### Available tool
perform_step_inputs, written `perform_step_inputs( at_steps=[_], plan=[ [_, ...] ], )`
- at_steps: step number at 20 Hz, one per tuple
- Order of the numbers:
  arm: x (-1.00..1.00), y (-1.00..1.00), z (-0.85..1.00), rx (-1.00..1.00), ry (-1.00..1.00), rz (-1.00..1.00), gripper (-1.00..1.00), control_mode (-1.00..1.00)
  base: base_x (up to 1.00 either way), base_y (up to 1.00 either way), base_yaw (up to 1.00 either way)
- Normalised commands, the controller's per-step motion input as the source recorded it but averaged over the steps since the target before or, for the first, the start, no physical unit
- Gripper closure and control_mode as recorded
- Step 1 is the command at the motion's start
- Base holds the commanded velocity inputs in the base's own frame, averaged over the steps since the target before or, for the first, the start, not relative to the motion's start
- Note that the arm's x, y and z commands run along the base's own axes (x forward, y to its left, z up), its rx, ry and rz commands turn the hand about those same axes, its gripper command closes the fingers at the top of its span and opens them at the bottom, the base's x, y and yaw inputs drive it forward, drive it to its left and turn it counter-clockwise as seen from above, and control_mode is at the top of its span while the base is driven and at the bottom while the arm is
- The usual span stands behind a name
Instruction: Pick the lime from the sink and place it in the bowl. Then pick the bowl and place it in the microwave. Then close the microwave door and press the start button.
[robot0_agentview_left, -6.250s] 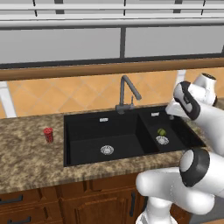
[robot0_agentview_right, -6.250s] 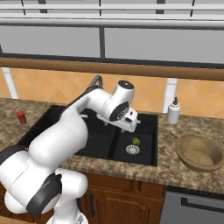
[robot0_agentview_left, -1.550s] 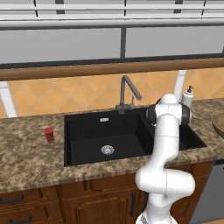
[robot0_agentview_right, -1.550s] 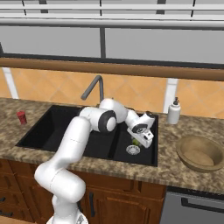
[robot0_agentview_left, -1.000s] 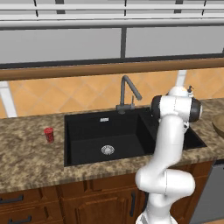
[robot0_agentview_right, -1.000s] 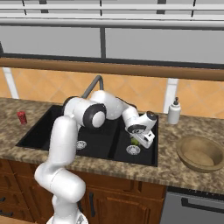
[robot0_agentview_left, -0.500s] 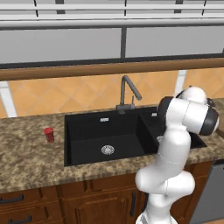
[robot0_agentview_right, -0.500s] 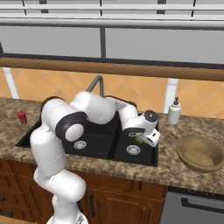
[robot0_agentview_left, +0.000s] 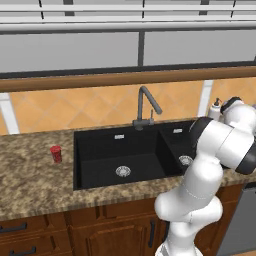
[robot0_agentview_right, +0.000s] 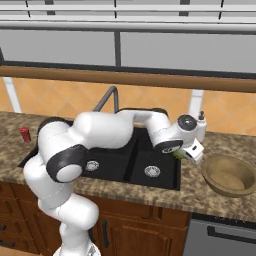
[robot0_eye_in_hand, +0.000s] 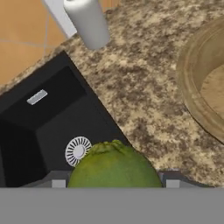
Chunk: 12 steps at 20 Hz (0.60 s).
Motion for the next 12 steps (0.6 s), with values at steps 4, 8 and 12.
perform_step_inputs(
  at_steps=[4, 8, 12],
  plan=[
    [-0.26, -0.79, 0.29, 0.00, 0.00, -0.18, 1.00, -1.00, 0.00, 0.00, 0.00],
    [-0.06, -0.78, 0.03, 0.00, 0.00, -0.19, 1.00, -1.00, 0.00, 0.00, 0.00],
    [-0.01, -0.73, 0.00, 0.00, 0.00, -0.18, 1.00, -1.00, 0.00, 0.00, 0.00]
  ],
)
